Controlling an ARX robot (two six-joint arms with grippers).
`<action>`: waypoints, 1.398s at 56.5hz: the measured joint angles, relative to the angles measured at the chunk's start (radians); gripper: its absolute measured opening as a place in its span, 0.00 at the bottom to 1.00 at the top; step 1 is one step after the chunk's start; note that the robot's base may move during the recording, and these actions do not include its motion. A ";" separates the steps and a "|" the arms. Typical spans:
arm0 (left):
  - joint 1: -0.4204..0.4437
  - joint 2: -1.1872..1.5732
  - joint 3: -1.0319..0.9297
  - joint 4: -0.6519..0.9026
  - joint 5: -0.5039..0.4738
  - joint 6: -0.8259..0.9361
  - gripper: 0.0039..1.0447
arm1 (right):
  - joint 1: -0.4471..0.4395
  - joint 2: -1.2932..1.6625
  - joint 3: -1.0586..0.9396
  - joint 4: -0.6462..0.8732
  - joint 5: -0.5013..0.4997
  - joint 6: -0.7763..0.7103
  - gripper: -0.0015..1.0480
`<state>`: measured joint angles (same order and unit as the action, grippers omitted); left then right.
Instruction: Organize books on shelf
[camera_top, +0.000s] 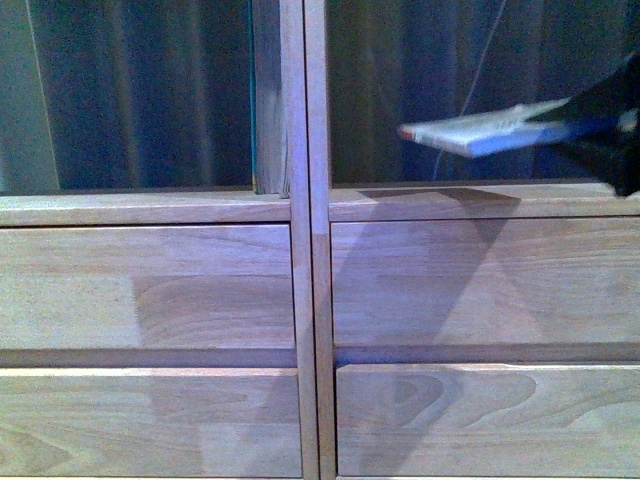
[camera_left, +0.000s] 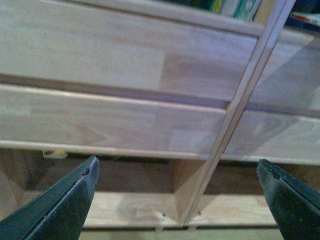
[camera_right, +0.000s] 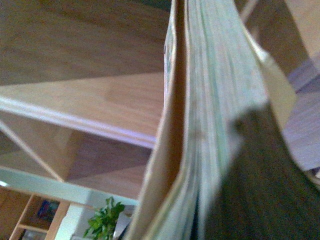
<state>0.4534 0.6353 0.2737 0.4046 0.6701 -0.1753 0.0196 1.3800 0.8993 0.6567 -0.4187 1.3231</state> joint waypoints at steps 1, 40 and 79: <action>0.001 0.028 0.015 0.014 0.001 -0.002 0.93 | -0.003 -0.011 -0.005 0.005 -0.008 0.000 0.07; -0.427 0.751 0.724 0.243 0.202 -0.622 0.93 | 0.027 -0.147 -0.083 0.098 -0.232 -0.433 0.07; -0.810 0.844 0.810 0.377 0.145 -0.650 0.93 | -0.017 -0.282 -0.293 0.301 -0.436 -0.264 0.07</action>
<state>-0.3569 1.4792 1.0840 0.7818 0.8150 -0.8257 0.0025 1.0981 0.6067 0.9573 -0.8543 1.0595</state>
